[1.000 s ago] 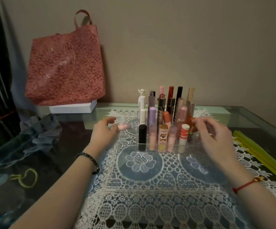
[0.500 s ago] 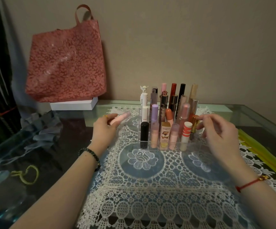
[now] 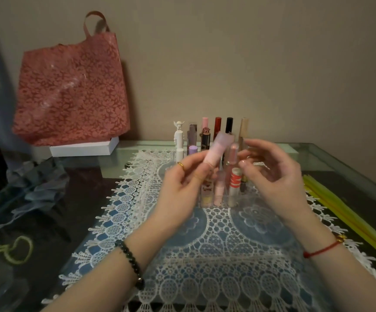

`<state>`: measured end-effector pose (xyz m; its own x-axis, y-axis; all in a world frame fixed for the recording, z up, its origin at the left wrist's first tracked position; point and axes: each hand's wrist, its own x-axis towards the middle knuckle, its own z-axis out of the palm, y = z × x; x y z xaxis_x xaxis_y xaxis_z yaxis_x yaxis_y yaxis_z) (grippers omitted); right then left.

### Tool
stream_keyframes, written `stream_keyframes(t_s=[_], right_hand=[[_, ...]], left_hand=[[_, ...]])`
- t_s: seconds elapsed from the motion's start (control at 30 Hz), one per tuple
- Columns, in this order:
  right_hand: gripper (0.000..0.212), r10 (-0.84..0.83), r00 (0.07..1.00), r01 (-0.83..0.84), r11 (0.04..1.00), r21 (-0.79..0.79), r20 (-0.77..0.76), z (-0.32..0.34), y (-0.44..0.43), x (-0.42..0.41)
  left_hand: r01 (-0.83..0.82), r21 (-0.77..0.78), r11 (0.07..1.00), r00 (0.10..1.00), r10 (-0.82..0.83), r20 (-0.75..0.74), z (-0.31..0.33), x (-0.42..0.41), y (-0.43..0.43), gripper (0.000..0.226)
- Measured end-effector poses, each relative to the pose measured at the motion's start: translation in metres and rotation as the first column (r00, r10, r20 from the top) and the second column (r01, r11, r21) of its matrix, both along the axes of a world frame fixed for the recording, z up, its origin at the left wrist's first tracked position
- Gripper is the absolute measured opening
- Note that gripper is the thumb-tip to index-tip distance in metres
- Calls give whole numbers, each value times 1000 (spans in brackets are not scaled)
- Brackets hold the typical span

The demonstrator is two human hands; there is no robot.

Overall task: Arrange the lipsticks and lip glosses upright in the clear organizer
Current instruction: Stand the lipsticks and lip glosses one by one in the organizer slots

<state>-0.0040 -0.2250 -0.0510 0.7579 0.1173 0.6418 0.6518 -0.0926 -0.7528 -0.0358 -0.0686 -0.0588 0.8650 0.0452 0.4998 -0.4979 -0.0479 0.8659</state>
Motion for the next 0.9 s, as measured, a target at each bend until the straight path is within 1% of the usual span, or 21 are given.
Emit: stream_keyframes(t_s=[0.07,0.13,0.2,0.33,0.4,0.47,0.5,0.53,0.6,0.63,0.67,0.73,0.8,0.9], right_hand=[[38,56,998,-56,998,3,-38,0,0,-1],[36,96,992,-95,995,11,-76,-1,1,-2],[34,120,987,-118,993,24,-106,-2,2,-2],[32,155,980,-150,987,49,-124,-1,2,-2],[30,153,980,-147,987,56,-125,0,1,-2],[29,101,988,-92,992,81,-119,2,-3,0],[29,55,992,-43,994,104,-116,3,-6,2],[29,0,993,14,992,122,-115,5,-10,4],[27,-103,989,115,987,117,-107,6,-18,10],[26,-145,984,155,983,96,-104,5,-21,13],[26,-179,978,188,979,74,-106,3,-22,15],[25,-233,966,240,969,53,-114,2,-25,18],[20,-270,959,276,959,66,-91,2,-27,19],[20,-305,950,310,946,96,-63,4,-31,20]], left_hand=[[84,-32,996,995,-86,-47,-8,-2,-8,22],[119,-46,992,989,-122,-82,-12,-1,-12,24],[124,-47,991,988,-128,-90,-15,0,-14,26],[126,-65,990,987,-132,-90,-19,3,-15,22],[91,-12,996,994,-91,-59,-20,2,-14,22],[-14,134,991,999,9,39,-18,1,-10,26],[-99,202,974,991,78,111,-17,1,-6,28],[-212,258,943,967,164,194,-15,2,-2,30],[-435,315,843,880,324,347,-12,6,11,33],[-504,323,801,846,381,374,-11,10,19,39],[-542,332,772,829,425,364,-11,14,26,47],[-558,373,742,829,482,283,-14,20,37,70],[-519,416,746,852,492,180,-18,24,43,89],[-411,478,776,895,444,48,-24,27,47,105]])
